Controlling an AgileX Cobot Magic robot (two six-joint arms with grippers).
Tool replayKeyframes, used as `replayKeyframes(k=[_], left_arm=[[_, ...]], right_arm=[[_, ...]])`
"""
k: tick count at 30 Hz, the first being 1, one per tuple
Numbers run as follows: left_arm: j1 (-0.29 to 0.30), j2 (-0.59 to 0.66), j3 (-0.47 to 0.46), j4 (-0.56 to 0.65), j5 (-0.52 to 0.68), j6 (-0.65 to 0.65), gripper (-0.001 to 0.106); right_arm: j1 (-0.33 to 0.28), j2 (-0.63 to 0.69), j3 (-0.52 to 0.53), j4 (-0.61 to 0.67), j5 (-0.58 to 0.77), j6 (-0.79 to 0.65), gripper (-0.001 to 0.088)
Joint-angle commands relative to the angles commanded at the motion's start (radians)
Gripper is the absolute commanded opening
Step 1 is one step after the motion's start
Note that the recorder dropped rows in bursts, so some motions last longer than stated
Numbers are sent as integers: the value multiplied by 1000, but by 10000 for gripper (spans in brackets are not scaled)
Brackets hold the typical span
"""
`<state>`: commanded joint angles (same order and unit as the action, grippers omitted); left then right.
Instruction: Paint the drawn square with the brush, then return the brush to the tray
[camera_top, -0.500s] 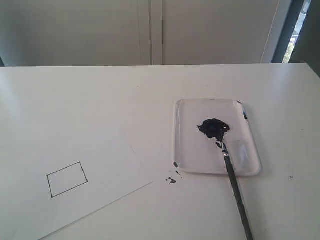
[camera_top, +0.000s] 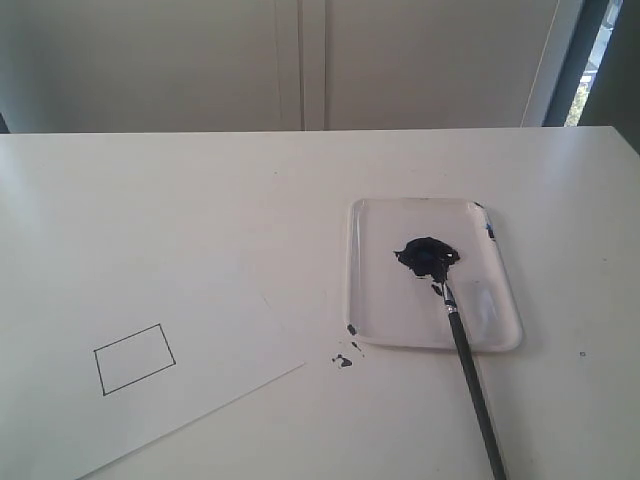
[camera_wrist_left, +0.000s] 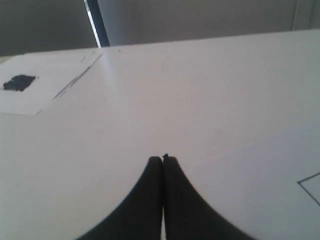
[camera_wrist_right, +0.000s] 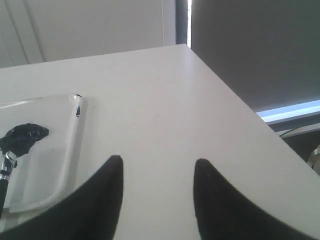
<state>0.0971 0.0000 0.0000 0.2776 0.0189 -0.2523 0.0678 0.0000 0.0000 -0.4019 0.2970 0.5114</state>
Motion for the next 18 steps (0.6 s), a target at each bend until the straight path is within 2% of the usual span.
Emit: replayKeyframes(k=[7,12,15,18], left_arm=[[0,0,0,0,0,0,0],[0,0,0,-11,-26,-14,0],[0,0,0,-48,-45,-211,0],[0,0,0,-55,0,-383,0]], right_arm=[[0,0,0,0,-38,-13,427],[0,0,0,9,-187,-3,427],[0,0,0,12,-285,135,427],[0,0,0,12,-297,217,427]])
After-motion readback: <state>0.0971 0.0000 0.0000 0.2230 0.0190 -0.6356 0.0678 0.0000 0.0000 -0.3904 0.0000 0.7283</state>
